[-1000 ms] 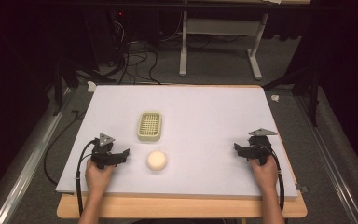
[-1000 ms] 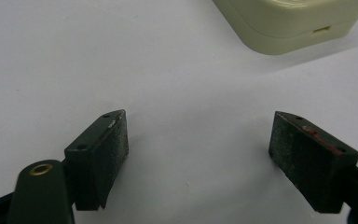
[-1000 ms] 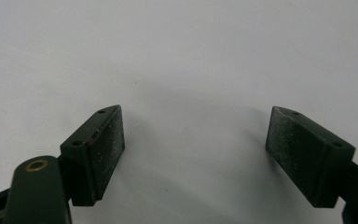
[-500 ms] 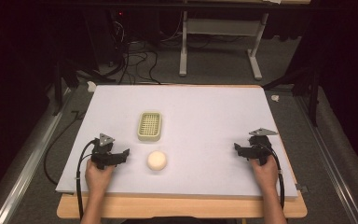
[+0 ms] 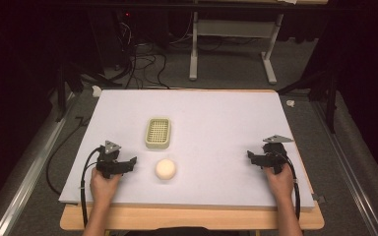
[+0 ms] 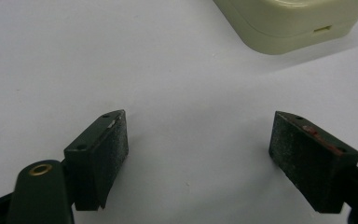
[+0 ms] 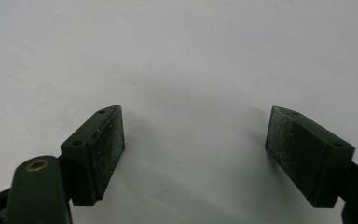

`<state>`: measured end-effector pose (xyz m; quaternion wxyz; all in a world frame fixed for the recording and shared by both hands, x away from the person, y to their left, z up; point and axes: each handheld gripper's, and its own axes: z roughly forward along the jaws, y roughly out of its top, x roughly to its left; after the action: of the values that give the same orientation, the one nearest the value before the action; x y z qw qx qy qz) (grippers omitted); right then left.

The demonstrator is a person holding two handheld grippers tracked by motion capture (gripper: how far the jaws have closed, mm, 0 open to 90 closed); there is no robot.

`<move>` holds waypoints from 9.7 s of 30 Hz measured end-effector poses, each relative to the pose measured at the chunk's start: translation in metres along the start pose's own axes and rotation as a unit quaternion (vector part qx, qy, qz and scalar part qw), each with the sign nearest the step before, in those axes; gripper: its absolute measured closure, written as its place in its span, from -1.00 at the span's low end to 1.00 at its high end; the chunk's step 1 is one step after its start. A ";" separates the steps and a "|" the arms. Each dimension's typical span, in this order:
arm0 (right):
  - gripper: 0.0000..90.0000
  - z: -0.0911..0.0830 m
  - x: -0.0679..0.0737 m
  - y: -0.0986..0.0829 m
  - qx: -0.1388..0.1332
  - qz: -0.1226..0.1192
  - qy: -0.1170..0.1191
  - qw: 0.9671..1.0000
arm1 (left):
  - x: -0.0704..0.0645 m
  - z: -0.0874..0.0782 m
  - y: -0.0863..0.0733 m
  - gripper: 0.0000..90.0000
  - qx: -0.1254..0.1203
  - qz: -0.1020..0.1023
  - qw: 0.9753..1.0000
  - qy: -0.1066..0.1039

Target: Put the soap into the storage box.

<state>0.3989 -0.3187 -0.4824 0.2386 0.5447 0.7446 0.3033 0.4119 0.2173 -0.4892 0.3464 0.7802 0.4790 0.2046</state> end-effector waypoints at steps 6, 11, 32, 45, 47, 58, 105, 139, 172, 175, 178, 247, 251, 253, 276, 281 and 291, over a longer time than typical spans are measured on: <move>-0.55 0.000 0.000 0.000 0.000 0.000 0.000 1.000 | 0.000 0.000 0.001 -0.56 0.002 0.000 1.000 0.001; -0.55 0.000 0.000 0.000 0.000 0.003 0.001 1.000 | 0.001 0.000 0.002 -0.54 0.005 -0.004 1.000 -0.002; -0.55 0.000 0.000 0.000 0.000 0.001 0.000 1.000 | -0.010 -0.024 0.012 -0.66 -0.020 -0.011 0.999 -0.033; -0.55 0.000 -0.001 0.000 -0.001 0.001 0.000 1.000 | -0.033 -0.033 0.018 -0.67 -0.039 0.018 0.998 -0.053; -0.55 0.000 0.000 0.000 -0.001 0.002 0.000 1.000 | -0.036 -0.034 0.020 -0.67 -0.036 0.021 0.997 -0.059; -0.55 0.000 -0.001 0.000 -0.001 0.001 0.001 1.000 | -0.059 -0.038 0.028 -0.67 -0.045 0.036 0.994 -0.088; -0.55 0.000 0.000 0.000 0.000 0.002 0.001 1.000 | -0.123 0.018 0.023 -0.66 0.013 0.097 0.988 -0.122; -0.55 0.000 -0.001 0.000 0.000 0.002 0.001 1.000 | -0.107 -0.001 0.039 -0.46 -0.013 0.077 0.990 -0.118; -0.55 0.000 0.000 0.000 0.000 0.000 0.001 1.000 | -0.065 -0.008 0.094 -0.46 -0.026 0.043 0.995 -0.081; -0.55 0.000 0.000 0.000 0.000 -0.001 0.001 1.000 | -0.063 -0.004 0.100 -0.46 -0.022 0.046 0.996 -0.075; -0.55 0.000 0.000 0.000 -0.001 -0.001 0.001 1.000 | -0.062 0.001 0.107 -0.46 -0.022 0.041 0.996 -0.079; -0.55 0.000 0.000 0.000 0.000 0.001 0.001 1.000 | -0.049 0.042 0.130 -0.54 -0.036 0.016 0.998 -0.054; -0.55 0.000 0.000 0.000 0.000 0.001 0.001 1.000 | -0.044 0.034 0.129 -0.54 -0.044 0.017 0.997 -0.055; -0.55 0.000 0.000 0.000 0.000 0.001 0.001 1.000 | -0.041 0.030 0.127 -0.54 -0.047 0.017 0.997 -0.055; -0.55 0.000 0.000 0.000 0.000 0.002 0.001 1.000 | -0.022 -0.005 0.110 -0.54 -0.066 0.017 0.996 -0.065; -0.55 0.000 0.000 0.000 0.000 0.002 0.001 1.000 | -0.021 -0.010 0.107 -0.55 -0.060 0.023 0.996 -0.066; -0.55 0.000 0.000 0.000 0.000 0.001 0.001 1.000 | -0.014 -0.022 0.097 -0.55 -0.070 0.016 0.995 -0.066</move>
<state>0.3991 -0.3188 -0.4824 0.2370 0.5455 0.7442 0.3040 0.4497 0.1828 -0.4033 0.4272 0.7736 0.4271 0.1915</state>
